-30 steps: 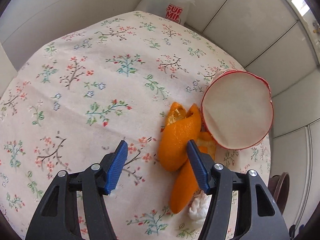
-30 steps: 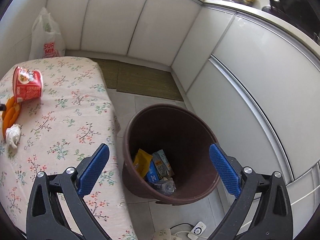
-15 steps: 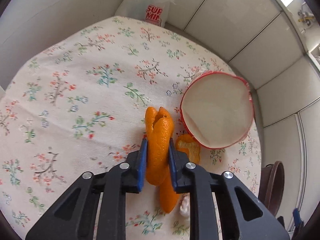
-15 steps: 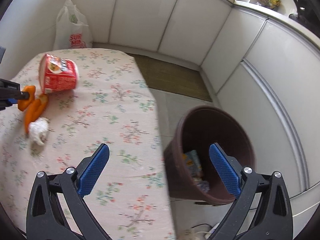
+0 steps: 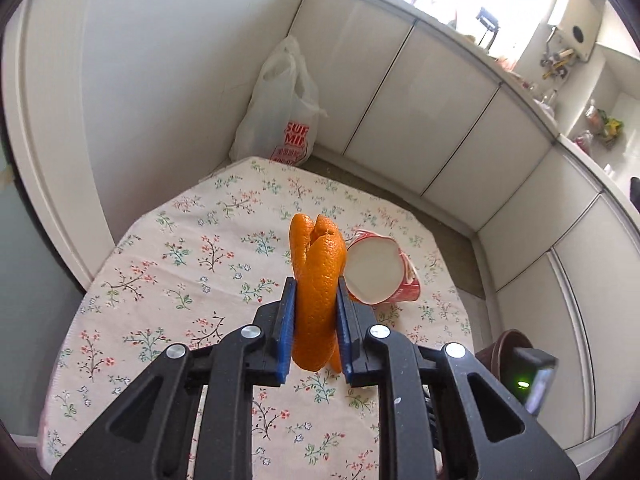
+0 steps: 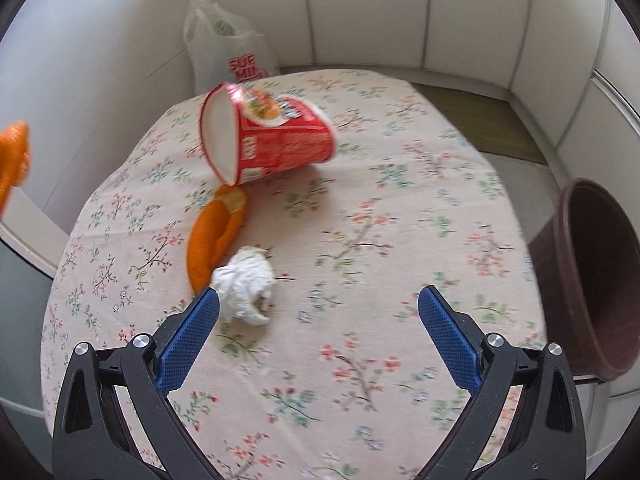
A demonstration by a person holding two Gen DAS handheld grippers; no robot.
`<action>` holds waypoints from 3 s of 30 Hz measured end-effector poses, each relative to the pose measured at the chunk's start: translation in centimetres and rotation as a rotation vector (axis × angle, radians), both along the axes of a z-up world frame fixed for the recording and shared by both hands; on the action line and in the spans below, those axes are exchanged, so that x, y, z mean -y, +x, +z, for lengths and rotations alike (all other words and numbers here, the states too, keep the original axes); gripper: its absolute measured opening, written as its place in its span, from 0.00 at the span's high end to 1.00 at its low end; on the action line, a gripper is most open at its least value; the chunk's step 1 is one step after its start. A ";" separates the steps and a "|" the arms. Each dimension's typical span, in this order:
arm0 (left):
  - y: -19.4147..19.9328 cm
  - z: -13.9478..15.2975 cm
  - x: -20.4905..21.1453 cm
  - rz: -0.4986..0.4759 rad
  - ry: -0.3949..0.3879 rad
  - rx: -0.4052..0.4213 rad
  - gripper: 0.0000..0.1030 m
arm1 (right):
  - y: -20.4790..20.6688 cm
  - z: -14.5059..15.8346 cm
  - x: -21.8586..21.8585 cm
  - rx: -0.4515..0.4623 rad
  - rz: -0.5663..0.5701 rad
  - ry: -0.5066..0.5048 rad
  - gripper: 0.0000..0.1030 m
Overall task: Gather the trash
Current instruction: 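Reach the left gripper to the orange peel and grasp it, then grasp the crumpled white tissue with the right gripper while the left holds the peel, then carry the tissue over the bucket and open the right gripper, then carry the orange peel over the bucket and open the left gripper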
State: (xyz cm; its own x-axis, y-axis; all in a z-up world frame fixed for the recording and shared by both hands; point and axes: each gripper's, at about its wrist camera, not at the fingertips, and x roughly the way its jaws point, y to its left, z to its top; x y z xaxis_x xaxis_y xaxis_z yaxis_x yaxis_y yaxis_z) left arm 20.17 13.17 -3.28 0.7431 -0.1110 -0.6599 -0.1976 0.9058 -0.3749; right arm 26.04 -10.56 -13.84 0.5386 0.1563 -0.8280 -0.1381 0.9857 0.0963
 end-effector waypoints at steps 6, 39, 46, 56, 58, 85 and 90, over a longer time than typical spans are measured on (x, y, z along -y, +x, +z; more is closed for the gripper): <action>0.1 0.5 -0.5 -0.029 -0.013 0.002 0.82 | 0.5 -1.5 -3.3 0.010 0.052 -0.040 0.08; -0.1 0.8 -0.2 -0.066 -0.005 0.012 0.82 | -0.2 2.8 0.3 0.077 0.032 0.079 0.78; 0.1 0.7 0.8 -0.085 -0.007 0.013 0.82 | -1.0 6.4 6.2 0.194 -0.119 0.048 0.78; 0.7 0.1 4.0 -0.135 0.015 0.002 0.82 | -2.9 8.5 17.4 0.291 -0.451 -0.087 0.77; 0.8 -0.2 4.9 -0.145 0.024 -0.002 0.82 | -3.1 8.4 19.3 0.288 -0.514 -0.112 0.77; 2.2 -1.2 17.9 -0.334 0.011 0.013 0.82 | -7.8 10.4 27.4 0.352 -0.723 -0.317 0.08; 3.0 -1.3 22.7 -0.411 0.017 0.014 0.81 | -8.7 10.5 29.2 0.341 -0.746 -0.276 0.07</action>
